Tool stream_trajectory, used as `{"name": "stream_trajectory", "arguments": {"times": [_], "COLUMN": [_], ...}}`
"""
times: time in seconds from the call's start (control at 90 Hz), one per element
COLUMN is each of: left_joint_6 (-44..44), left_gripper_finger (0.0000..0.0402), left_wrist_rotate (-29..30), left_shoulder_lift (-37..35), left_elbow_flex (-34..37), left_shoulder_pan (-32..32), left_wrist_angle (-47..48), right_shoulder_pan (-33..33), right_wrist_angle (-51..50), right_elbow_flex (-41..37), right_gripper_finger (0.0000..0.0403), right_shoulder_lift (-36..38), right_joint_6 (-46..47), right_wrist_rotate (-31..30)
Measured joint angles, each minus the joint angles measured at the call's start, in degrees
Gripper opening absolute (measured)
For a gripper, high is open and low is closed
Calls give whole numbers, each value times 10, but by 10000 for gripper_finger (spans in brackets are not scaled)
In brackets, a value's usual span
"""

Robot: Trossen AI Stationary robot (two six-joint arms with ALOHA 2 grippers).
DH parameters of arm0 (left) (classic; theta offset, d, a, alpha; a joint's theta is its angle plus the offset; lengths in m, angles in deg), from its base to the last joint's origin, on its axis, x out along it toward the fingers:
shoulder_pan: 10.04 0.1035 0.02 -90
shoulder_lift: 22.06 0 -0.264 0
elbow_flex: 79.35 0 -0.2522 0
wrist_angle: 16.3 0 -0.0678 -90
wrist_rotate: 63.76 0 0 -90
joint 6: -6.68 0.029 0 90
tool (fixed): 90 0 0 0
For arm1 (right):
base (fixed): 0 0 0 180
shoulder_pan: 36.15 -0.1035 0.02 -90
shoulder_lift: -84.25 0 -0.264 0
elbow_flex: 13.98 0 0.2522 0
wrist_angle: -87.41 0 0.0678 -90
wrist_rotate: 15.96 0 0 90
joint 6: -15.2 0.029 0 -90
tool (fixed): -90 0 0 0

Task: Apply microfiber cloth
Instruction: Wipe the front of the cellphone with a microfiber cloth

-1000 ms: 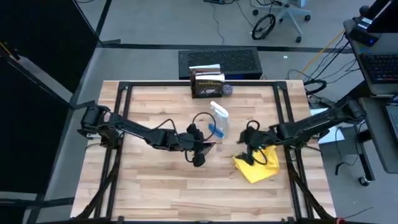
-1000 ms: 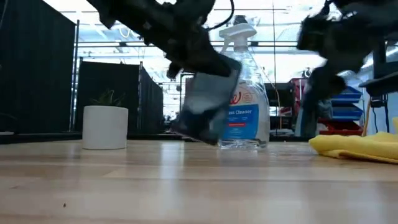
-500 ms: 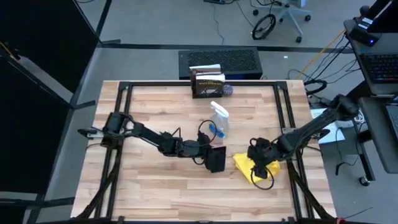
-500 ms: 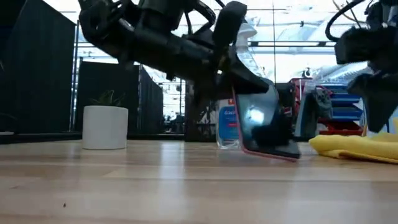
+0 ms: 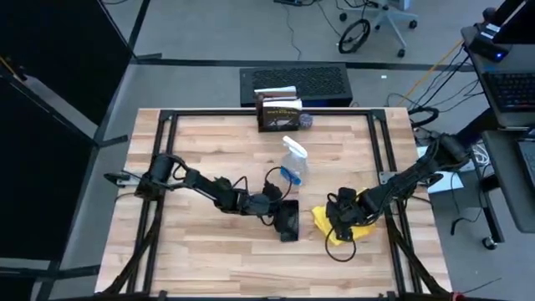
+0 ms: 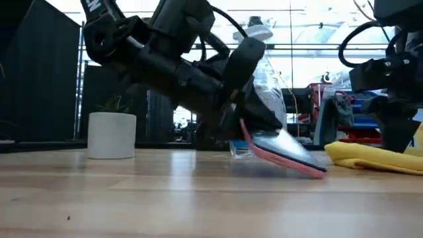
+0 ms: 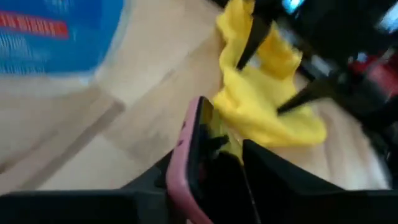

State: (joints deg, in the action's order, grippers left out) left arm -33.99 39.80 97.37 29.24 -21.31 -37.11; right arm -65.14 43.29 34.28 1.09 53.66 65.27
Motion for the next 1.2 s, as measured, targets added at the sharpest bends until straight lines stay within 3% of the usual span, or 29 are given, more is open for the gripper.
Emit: {"name": "stream_trajectory", "arguments": {"times": [0.178,0.544,0.656,0.778,0.967,1.2], "left_joint_6": [38,212,265,380,527,577], "left_gripper_finger": [192,196,196,192,153,37], "left_wrist_rotate": [-42,-196,-210,-217,-258,-260], "left_shoulder_lift": [0,-4,-28,-61,-80,-37], "left_elbow_flex": [0,-4,-16,-30,-37,-41], "left_shoulder_pan": [0,28,44,48,36,33], "left_wrist_angle": [6,73,137,199,190,135], "right_shoulder_pan": [-1,0,0,0,0,2], "right_wrist_angle": [4,24,23,22,24,35], "right_elbow_flex": [-2,-3,-3,-3,-3,-3], "right_gripper_finger": [297,212,174,115,14,10], "right_shoulder_lift": [4,2,2,2,2,2], "right_joint_6": [0,-16,-19,-23,-35,-34], "right_wrist_rotate": [-11,-18,-19,-19,-17,-16]}}
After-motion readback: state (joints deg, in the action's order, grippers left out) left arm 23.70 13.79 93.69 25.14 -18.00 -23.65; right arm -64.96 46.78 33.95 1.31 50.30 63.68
